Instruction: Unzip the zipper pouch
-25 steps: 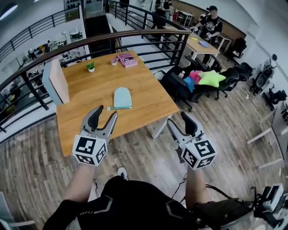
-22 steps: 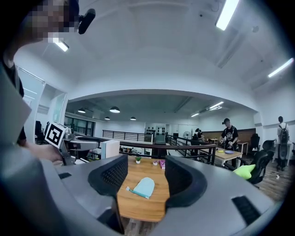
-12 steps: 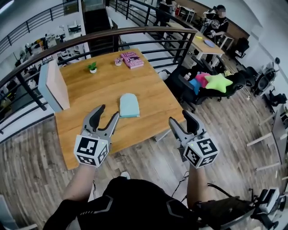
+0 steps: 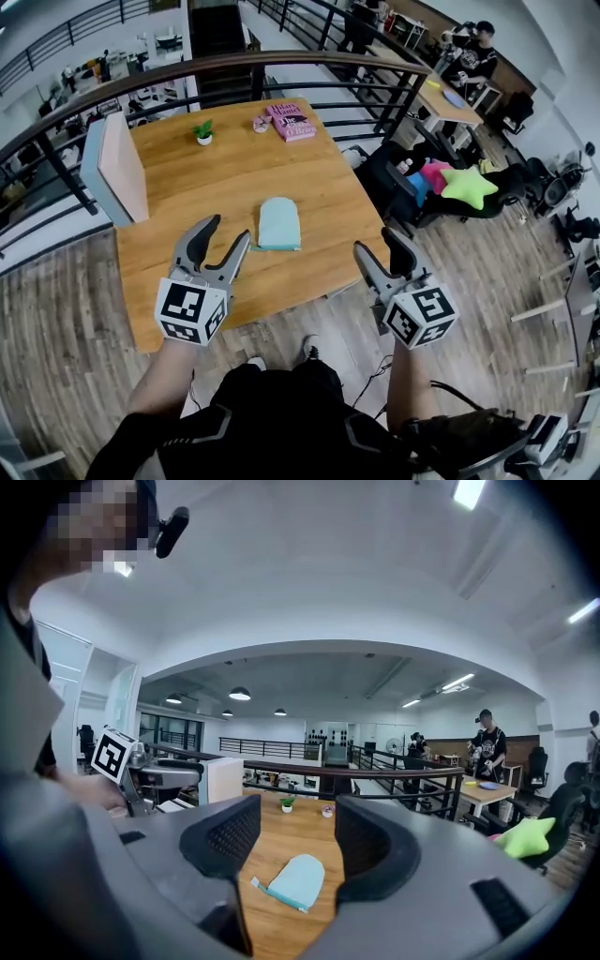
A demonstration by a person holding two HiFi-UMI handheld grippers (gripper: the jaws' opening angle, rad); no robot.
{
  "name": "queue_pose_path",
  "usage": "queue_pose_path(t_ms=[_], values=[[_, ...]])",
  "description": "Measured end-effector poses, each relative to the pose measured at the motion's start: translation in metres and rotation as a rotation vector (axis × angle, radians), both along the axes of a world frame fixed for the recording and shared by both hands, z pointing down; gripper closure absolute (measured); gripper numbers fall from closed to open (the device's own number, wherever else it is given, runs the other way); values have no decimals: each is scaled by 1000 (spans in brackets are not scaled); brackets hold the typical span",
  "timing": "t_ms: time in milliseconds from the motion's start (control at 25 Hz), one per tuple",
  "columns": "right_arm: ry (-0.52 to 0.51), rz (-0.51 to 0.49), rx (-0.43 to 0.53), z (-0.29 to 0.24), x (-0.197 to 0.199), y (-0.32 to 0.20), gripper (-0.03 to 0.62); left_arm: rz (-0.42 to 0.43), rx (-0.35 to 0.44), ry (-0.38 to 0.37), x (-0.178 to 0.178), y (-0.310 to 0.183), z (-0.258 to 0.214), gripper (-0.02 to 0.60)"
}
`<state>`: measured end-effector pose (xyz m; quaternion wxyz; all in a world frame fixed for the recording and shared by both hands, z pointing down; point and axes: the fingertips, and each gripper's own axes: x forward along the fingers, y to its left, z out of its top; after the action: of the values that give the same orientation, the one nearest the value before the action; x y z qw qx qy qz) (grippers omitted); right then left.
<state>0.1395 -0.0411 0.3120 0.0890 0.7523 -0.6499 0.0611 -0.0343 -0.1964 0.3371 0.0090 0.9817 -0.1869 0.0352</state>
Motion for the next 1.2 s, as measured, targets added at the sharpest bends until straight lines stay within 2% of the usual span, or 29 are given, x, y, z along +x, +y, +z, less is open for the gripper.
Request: queue_pose_path(t_ms=[200, 600, 760, 920, 1200], values=[[-23, -55, 26, 10, 23, -29, 338, -56, 18, -34, 7, -17, 6, 342], [-43, -277, 21, 23, 87, -105, 338, -248, 19, -76, 44, -45, 5, 342], [-39, -368, 8, 30, 104, -127, 338, -299, 10, -97, 63, -44, 10, 342], [-64, -447, -21, 48, 114, -143, 342, -340, -19, -115, 77, -39, 24, 342], [-89, -586, -86, 85, 117, -170, 342, -446, -116, -145, 80, -34, 64, 342]])
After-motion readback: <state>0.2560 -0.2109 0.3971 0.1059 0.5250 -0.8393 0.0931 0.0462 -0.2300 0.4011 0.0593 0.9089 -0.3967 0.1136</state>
